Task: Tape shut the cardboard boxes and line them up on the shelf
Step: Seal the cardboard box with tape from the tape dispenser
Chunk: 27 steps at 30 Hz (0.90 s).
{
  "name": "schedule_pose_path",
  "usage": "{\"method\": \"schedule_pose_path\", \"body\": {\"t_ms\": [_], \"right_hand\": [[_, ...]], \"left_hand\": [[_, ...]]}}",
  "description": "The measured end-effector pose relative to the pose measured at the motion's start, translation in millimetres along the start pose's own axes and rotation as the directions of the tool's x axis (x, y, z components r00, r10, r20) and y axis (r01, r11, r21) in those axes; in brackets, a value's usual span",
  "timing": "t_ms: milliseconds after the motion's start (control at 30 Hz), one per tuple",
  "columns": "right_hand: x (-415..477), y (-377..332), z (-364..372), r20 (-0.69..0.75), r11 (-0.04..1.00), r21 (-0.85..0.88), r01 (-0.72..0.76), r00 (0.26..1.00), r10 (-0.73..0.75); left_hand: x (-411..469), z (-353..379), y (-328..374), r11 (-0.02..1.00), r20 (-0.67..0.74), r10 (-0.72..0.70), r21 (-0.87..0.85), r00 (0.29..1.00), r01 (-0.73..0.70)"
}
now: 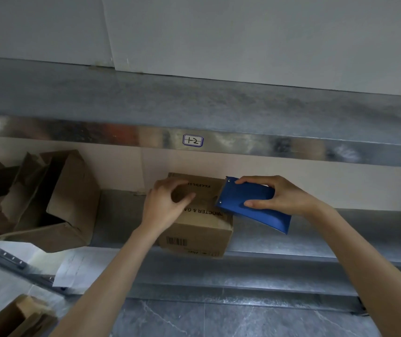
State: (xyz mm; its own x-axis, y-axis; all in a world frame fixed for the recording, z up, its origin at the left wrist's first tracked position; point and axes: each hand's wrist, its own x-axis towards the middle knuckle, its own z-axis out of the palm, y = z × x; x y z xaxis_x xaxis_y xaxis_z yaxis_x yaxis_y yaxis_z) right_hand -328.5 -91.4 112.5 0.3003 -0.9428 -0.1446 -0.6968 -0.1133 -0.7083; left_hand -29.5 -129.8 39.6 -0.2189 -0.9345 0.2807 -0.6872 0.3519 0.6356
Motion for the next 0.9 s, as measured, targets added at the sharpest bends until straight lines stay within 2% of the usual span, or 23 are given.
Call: {"method": "schedule_pose_path", "body": {"t_ms": [100, 233, 500, 900], "right_hand": [[-0.7, -0.4, -3.7, 0.046, 1.000, 0.000, 0.011, 0.999, -0.011], [3.1, 1.9, -10.3, 0.143, 0.999, -0.006, 0.042, 0.989, -0.041], [8.3, 18.6, -18.5, 0.257, 0.996, 0.053, 0.065, 0.963, -0.076], [-3.5, 49.4, -49.9, 0.281, 0.993, 0.076, 0.090, 0.954, -0.108]], "left_hand": [[-6.0, 12.9, 5.3, 0.975, 0.021, 0.053, 0.214, 0.998, -0.056], [-11.1, 19.4, 4.4, 0.933, 0.010, 0.121, 0.340, 0.993, -0.117], [-13.4, 15.5, 4.8, 0.912, 0.030, 0.119, 0.392, 0.992, -0.121], [-11.2, 16.5, 6.7, 0.908, 0.068, 0.050, 0.413, 0.996, -0.073]]}}
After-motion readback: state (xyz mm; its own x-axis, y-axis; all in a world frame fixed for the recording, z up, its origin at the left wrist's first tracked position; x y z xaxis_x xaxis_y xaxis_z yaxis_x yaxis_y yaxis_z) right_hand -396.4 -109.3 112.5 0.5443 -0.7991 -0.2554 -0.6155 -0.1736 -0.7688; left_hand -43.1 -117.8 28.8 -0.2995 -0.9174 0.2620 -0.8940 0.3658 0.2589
